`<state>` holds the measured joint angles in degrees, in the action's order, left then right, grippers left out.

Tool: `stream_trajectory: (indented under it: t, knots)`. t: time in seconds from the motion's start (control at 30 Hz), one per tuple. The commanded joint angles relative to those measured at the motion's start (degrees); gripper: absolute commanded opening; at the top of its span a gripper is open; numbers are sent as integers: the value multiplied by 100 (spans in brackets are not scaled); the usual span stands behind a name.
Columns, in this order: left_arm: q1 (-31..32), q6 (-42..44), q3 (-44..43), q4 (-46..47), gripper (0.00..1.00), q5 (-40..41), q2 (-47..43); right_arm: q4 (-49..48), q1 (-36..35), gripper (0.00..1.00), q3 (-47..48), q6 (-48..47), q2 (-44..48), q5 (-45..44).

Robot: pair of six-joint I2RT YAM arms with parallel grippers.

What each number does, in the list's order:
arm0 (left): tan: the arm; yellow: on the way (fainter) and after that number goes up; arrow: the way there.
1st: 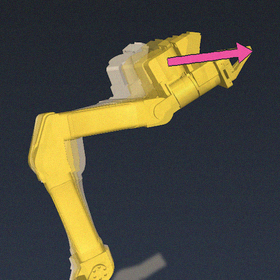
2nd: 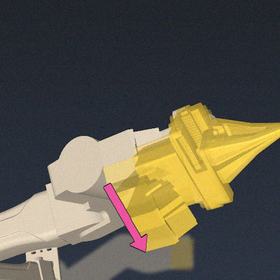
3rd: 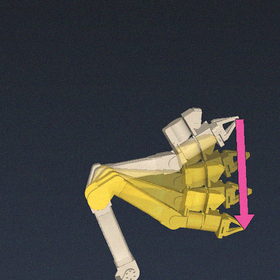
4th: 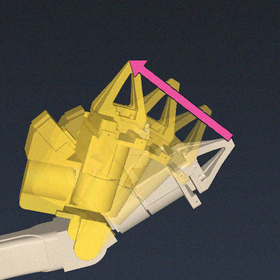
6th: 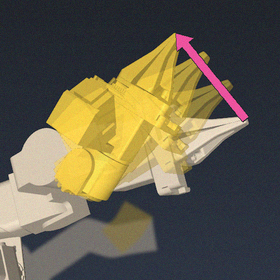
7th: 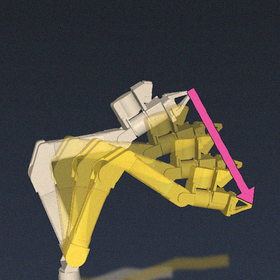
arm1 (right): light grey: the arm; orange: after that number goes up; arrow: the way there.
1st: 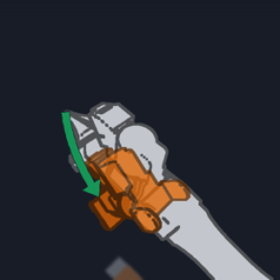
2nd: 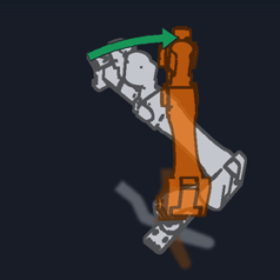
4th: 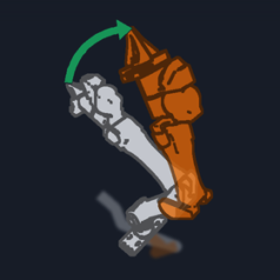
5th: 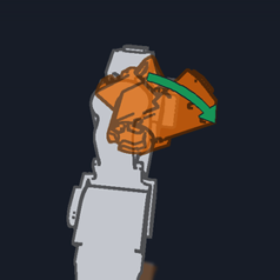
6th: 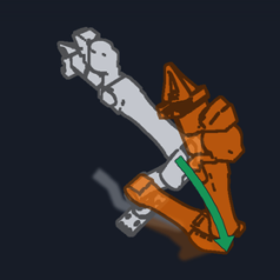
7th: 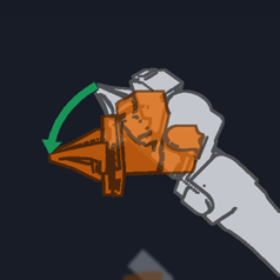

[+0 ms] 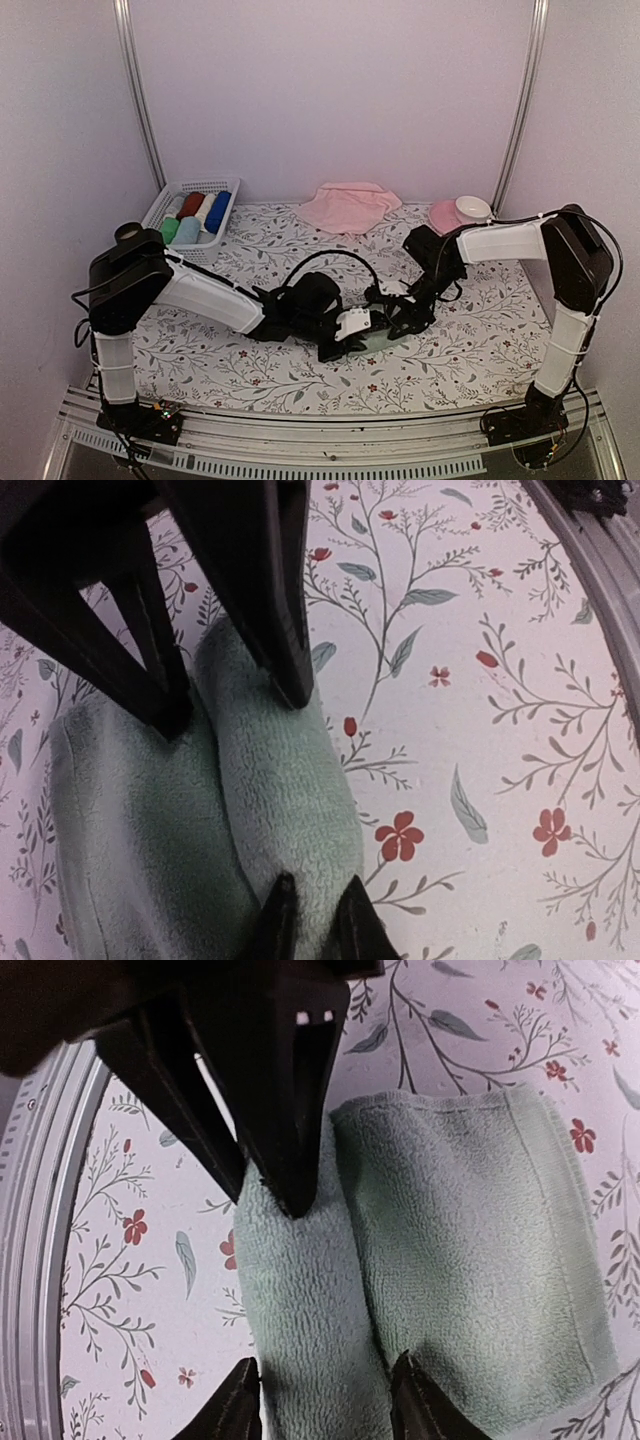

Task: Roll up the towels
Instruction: Roll the towel at the center of the board.

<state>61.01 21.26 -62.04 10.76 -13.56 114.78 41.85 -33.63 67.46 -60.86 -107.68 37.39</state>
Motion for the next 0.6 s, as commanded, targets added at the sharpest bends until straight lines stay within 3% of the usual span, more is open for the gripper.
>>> stream_trajectory:
  t: [0.0,0.33,0.57]
  knots:
    - [-167,-631,113,-413,6,-161,233,-144,154,45,-130,-163,579,311]
    - [-817,-1620,30,-244,8,-1372,417,-378,364,56,-716,-810,1462,714]
    - [-1158,-2055,-195,-294,12,-2052,690,-813,-61,57,-999,-810,1443,92]
